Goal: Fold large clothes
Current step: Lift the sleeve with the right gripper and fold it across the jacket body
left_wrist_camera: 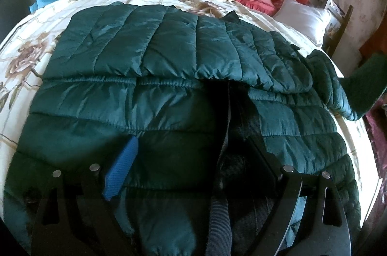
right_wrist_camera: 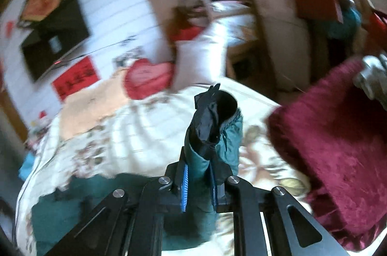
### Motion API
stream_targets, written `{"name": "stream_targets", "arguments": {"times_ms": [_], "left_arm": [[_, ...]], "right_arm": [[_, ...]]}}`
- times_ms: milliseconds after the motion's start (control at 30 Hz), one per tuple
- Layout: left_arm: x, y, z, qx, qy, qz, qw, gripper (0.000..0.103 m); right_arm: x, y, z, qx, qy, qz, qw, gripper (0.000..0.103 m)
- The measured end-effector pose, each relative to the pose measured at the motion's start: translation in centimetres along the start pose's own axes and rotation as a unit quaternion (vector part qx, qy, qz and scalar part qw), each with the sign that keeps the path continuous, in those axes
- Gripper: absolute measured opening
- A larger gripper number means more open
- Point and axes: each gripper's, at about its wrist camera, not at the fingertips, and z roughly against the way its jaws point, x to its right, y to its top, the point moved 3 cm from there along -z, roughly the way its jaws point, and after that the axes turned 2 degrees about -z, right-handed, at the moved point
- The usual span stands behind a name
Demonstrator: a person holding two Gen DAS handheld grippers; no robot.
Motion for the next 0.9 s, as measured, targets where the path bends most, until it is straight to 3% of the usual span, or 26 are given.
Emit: {"name": "stream_targets", "arguments": {"times_ms": [167,367,700,900], "left_arm": [[-0.5,0.6,1.2,-0.003,0.000,0.008,1.0000,0.089],[-2.5,1.5,4.0,0.020,0.017,0.012,0.9996,0.090],[-9.2,2.6,7.4,0.055,0.036,0.074,0.9951,0.089],[-12.0,2.5,7.6,0.055,0.045,0.093,0.9932,0.089]], "right_arm": [[-8.3,-0.8,1.3,-0.014,0.064,0.072,0.995,0.013],[-17.5,-3.4,1.5,-0.049,0.133,0.144,0.979,0.013],[-30.9,-11.3,-2.1,-0.130,0.225,0.193,0.946,0.013],[-37.1,-16.1,-4.9,-0.172,0.255,0.199,0.931,0.013]]}}
